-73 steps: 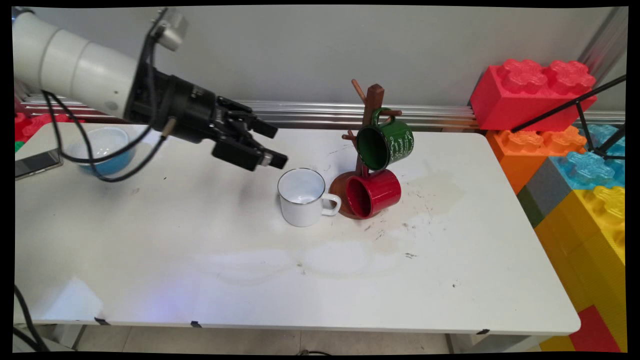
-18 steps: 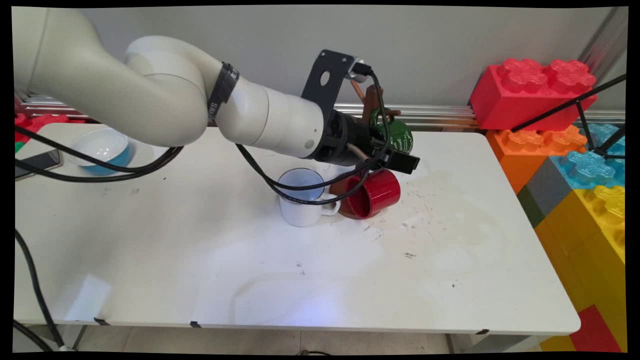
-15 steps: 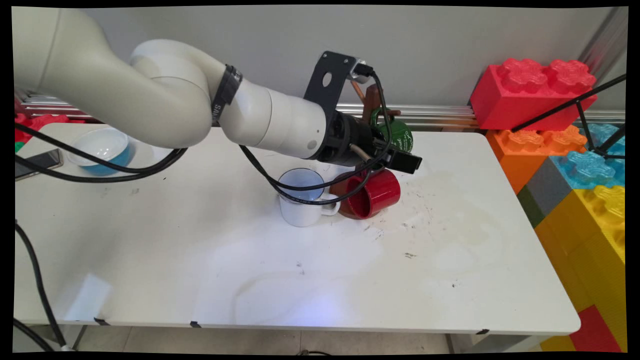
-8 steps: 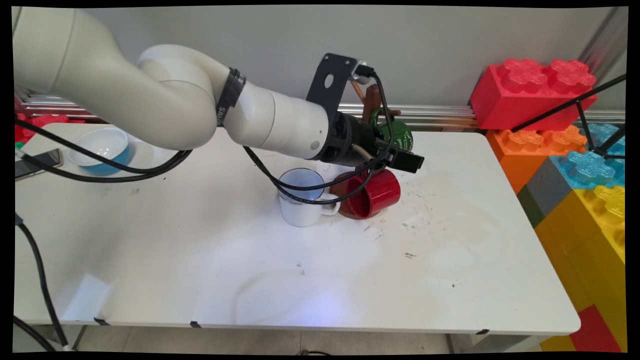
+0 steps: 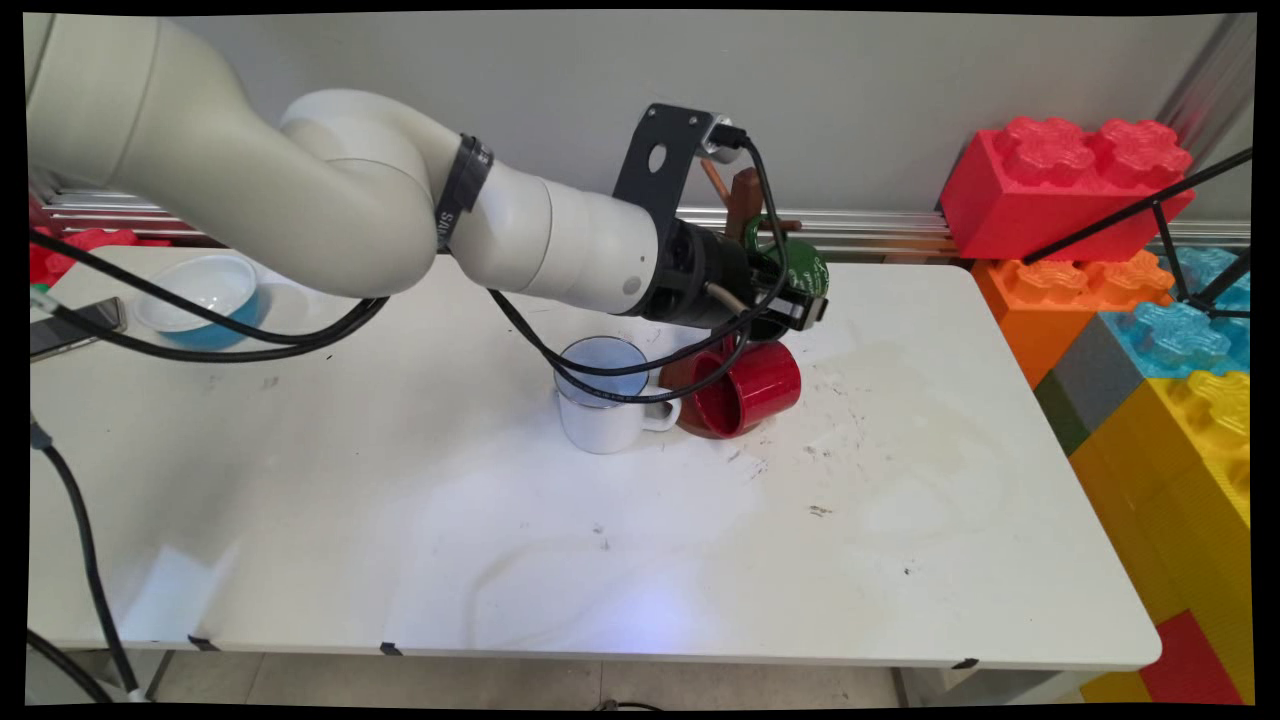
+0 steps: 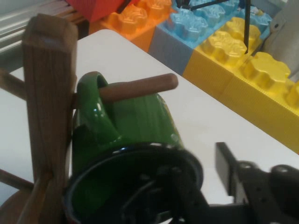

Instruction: Pick up the green mug from the rack, then place the picked object on the table

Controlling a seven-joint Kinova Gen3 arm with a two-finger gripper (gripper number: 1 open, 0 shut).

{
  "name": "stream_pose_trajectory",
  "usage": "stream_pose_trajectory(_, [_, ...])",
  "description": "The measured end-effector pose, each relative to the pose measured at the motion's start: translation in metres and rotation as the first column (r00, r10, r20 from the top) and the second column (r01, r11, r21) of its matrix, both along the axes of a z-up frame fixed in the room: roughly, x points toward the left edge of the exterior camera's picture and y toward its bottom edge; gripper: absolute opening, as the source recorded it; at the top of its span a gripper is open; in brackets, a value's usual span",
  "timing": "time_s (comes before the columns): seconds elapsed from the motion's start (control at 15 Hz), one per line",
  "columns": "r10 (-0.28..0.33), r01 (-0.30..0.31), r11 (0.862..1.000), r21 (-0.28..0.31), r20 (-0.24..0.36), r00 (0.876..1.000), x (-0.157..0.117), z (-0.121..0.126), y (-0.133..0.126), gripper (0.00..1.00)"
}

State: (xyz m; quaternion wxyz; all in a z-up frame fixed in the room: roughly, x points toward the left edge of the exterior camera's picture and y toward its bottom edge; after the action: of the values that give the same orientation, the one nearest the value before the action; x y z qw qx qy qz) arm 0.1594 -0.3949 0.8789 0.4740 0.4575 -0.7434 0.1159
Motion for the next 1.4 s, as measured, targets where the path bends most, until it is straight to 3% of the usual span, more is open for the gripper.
stream_pose_trajectory(0.8, [0.028, -0.028, 1.0, 0.015, 0.0, 1.0, 0.0091, 0.0019, 0.0002, 0.0])
stream_pose_trajectory(1.4, [0.014, -0.014, 0.999, 0.03, -0.018, 1.0, 0.0065, 0.0078, 0.0085, 0.0])
